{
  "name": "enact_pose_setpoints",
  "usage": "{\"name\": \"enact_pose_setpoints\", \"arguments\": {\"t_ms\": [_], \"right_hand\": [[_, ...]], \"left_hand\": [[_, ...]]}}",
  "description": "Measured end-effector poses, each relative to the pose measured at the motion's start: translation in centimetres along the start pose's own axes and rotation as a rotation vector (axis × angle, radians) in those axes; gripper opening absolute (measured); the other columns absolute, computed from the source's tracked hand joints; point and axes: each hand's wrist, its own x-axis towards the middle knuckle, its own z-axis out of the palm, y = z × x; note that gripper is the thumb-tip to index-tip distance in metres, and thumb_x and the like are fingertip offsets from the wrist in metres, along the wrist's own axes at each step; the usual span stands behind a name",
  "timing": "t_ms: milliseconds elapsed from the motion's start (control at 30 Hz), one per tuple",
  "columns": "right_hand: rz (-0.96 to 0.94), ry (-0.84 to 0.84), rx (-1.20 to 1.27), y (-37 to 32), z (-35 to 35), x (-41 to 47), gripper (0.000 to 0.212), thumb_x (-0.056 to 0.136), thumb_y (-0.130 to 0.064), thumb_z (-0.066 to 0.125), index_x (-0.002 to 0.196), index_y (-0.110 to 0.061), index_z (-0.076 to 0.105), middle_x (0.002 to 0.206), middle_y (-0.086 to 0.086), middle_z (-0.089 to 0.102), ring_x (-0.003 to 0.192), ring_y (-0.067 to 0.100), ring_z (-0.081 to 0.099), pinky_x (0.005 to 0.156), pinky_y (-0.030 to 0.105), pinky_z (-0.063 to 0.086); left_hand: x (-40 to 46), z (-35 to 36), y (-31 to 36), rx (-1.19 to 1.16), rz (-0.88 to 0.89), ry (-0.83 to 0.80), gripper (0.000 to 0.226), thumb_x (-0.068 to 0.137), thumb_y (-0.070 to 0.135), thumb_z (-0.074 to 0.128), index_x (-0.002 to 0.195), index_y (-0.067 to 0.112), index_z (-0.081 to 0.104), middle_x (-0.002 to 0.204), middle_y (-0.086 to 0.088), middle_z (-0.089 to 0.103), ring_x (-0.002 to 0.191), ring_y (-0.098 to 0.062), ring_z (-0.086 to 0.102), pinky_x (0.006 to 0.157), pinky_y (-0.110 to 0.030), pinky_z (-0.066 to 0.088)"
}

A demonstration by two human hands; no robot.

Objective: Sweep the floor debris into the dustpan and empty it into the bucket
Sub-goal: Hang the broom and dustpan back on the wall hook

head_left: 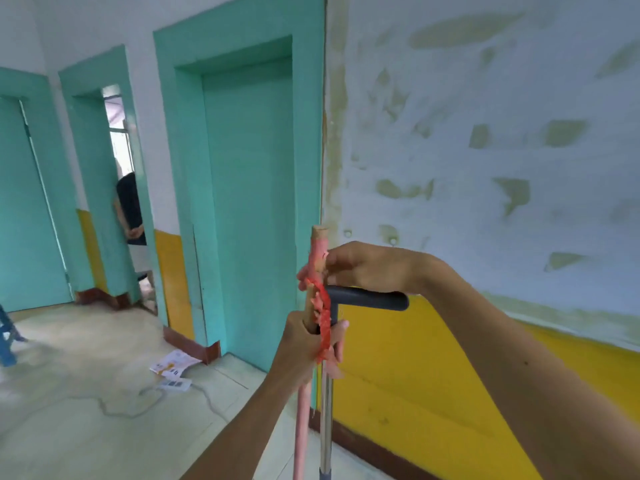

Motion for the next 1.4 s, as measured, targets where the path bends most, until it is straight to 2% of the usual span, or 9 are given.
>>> {"name": "enact_pose_setpoints", "arguments": {"t_ms": [100,300,467,633,800,1000,1200,1333,1400], "right_hand": [[0.042,0.035,0.198,2.3,-0.9,0.6,0.029,0.098,-0.014,0.057,0.082,-0.033,0.071,0.077,-0.021,0.071,0.069,-0.005,0.062,0.066,0.010,0.045],[0.137,0.364,0.364,5.8,-1.0,4.1,0.007,0.085,-0.009,0.076,0.090,-0.005,0.080,0.086,0.012,0.078,0.076,0.017,0.073,0.073,0.030,0.061],[0.192,0.491,0.003,6.6,-2.3,6.0,0.011,0.090,-0.014,0.067,0.085,-0.012,0.076,0.081,-0.003,0.078,0.076,0.001,0.070,0.077,0.022,0.054],[0.252,0.632,0.466,7.6,-4.7,5.7,0.021,0.098,-0.003,0.050,0.080,-0.009,0.060,0.073,0.002,0.064,0.089,0.030,0.070,0.089,0.041,0.053],[0.138,0.773,0.955,7.9,-6.7,7.1,0.024,0.098,-0.001,0.044,0.079,-0.007,0.057,0.064,0.003,0.050,0.063,0.023,0.058,0.068,0.035,0.057],[0.085,0.725,0.612,9.5,-8.1,9.9,0.014,0.096,0.002,0.050,0.086,-0.004,0.058,0.067,0.002,0.041,0.057,0.016,0.038,0.062,0.031,0.041],[0.002,0.629,0.294,12.5,-9.3,12.7,0.011,0.096,-0.003,0.058,0.089,-0.003,0.067,0.069,0.004,0.050,0.065,0.021,0.041,0.061,0.034,0.038],[0.120,0.725,0.257,17.3,-10.7,13.6,0.014,0.095,-0.005,0.058,0.086,-0.007,0.068,0.065,-0.001,0.047,0.060,0.015,0.041,0.060,0.033,0.040],[0.160,0.758,0.208,19.8,-10.5,14.3,0.015,0.094,-0.007,0.059,0.084,-0.012,0.069,0.065,-0.002,0.049,0.060,0.015,0.043,0.060,0.033,0.041]], "left_hand": [[2.2,-0.2,-1.6,-0.027,-0.001,-0.049,0.037,0.077,0.031,0.073,0.044,0.017,0.061,0.046,-0.011,0.059,0.039,-0.022,0.053,0.049,-0.027,0.047],[6.3,-1.2,-4.6,-0.053,0.015,-0.149,0.039,0.078,0.036,0.073,0.044,0.022,0.061,0.044,-0.002,0.060,0.037,-0.016,0.054,0.047,-0.025,0.045],[9.8,-2.6,-5.8,-0.140,0.014,-0.230,0.041,0.070,0.050,0.077,0.046,0.021,0.062,0.047,-0.002,0.061,0.038,-0.015,0.055,0.046,-0.027,0.045],[12.6,-3.1,-5.4,-0.234,0.082,-0.395,0.041,0.067,0.058,0.076,0.053,0.021,0.067,0.054,-0.004,0.065,0.048,-0.021,0.060,0.058,-0.033,0.051],[14.6,-1.4,-6.5,-0.411,-0.033,-0.385,0.064,0.050,0.077,0.072,0.044,0.013,0.066,0.045,-0.004,0.063,0.037,-0.015,0.059,0.044,-0.021,0.050],[18.4,1.2,-9.8,-0.505,-0.247,-0.528,0.091,0.069,0.088,0.037,0.048,0.004,0.067,0.040,-0.012,0.057,0.032,-0.022,0.054,0.040,-0.024,0.045],[22.5,3.2,-10.0,-0.392,-0.319,-0.456,0.049,0.088,0.064,0.046,0.054,0.034,0.065,0.045,0.009,0.059,0.034,-0.007,0.055,0.035,-0.019,0.044],[25.8,4.4,-10.6,-0.527,-0.259,-0.579,0.042,0.098,0.032,0.037,0.079,0.007,0.065,0.052,-0.007,0.062,0.039,-0.017,0.059,0.042,-0.026,0.047],[28.0,5.0,-10.4,-0.602,-0.307,-0.486,0.034,0.097,0.030,0.039,0.097,0.002,0.059,0.065,-0.015,0.064,0.050,-0.025,0.062,0.051,-0.033,0.049]]}}
